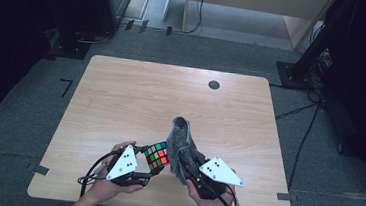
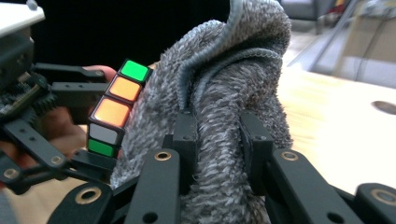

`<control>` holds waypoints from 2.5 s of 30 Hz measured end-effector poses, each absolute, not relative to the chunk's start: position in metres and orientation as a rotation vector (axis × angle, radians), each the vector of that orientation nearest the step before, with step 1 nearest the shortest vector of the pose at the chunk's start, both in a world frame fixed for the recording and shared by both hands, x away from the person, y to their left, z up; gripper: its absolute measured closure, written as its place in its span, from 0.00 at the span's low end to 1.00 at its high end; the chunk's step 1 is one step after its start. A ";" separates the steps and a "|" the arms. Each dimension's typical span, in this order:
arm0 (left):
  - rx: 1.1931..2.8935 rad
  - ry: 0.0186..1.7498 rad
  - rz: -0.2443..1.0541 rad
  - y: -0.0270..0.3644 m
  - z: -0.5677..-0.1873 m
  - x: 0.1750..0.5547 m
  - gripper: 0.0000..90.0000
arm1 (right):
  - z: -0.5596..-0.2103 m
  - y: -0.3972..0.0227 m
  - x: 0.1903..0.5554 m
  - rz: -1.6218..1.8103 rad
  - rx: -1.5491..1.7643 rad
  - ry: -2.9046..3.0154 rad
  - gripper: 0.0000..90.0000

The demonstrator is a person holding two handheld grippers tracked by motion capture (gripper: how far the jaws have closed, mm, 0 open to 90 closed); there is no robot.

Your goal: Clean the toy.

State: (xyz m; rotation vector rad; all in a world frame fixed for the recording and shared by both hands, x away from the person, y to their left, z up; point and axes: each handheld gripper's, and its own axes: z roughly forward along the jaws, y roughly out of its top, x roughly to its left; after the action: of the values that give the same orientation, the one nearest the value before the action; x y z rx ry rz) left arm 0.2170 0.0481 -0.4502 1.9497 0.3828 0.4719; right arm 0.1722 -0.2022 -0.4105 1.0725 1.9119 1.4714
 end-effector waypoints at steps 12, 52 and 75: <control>1.874 0.388 0.437 0.053 -0.446 0.216 0.38 | -0.409 -0.208 0.173 1.509 1.119 1.902 0.81; 1.733 0.320 0.276 0.069 -0.442 0.218 0.38 | -0.428 -0.219 0.190 2.053 1.290 1.961 0.82; 1.740 0.254 0.182 0.069 -0.439 0.218 0.38 | -0.442 -0.217 0.197 2.104 1.337 1.998 0.82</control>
State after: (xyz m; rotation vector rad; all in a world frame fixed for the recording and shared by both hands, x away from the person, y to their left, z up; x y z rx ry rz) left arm 0.2179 0.0686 -0.4390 1.7401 0.2543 0.1815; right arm 0.1969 -0.2169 -0.4419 1.3367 1.9981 2.1036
